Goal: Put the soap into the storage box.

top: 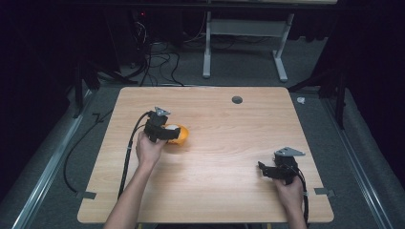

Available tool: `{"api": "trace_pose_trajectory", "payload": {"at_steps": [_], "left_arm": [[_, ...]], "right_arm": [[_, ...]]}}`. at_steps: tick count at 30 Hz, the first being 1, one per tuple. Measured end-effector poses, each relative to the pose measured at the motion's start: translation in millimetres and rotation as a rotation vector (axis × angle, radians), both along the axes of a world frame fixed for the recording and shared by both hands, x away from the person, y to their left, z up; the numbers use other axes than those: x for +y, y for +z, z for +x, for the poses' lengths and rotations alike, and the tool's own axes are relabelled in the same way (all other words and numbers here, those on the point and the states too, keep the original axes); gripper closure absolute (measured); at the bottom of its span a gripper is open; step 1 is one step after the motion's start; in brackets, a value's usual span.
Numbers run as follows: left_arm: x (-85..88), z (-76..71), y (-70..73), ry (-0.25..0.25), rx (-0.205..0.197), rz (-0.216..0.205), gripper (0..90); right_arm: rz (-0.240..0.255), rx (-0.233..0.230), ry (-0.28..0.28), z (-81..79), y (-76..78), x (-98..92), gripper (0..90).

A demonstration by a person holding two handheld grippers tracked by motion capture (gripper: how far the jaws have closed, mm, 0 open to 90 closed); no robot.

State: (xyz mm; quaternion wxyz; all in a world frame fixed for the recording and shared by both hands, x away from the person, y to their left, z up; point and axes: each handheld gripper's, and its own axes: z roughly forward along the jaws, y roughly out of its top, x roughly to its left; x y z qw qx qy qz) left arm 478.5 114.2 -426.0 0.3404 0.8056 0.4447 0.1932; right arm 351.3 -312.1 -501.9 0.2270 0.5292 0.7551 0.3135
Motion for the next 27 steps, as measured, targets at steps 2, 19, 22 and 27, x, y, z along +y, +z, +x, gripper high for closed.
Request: {"api": "trace_pose_trajectory", "payload": {"at_steps": [2,19,22,27], "left_arm": [[0.4,-0.7,0.8,-0.002,0.000,-0.002,22.8],[18.7,-19.1,15.4,0.003,-0.044,-0.028,23.6],[21.8,-22.4,18.5,0.004,-0.049,-0.034,23.6],[26.4,-27.1,21.0,0.013,-0.057,-0.045,23.6]], "right_arm": [[0.000,0.000,0.000,0.0,0.0,0.0,22.3],[0.000,0.000,0.000,0.0,0.0,0.0,22.3],[-0.001,-0.001,0.001,0.1,0.0,0.0,22.3],[0.000,0.000,0.001,0.0,0.0,0.0,22.3]]}}
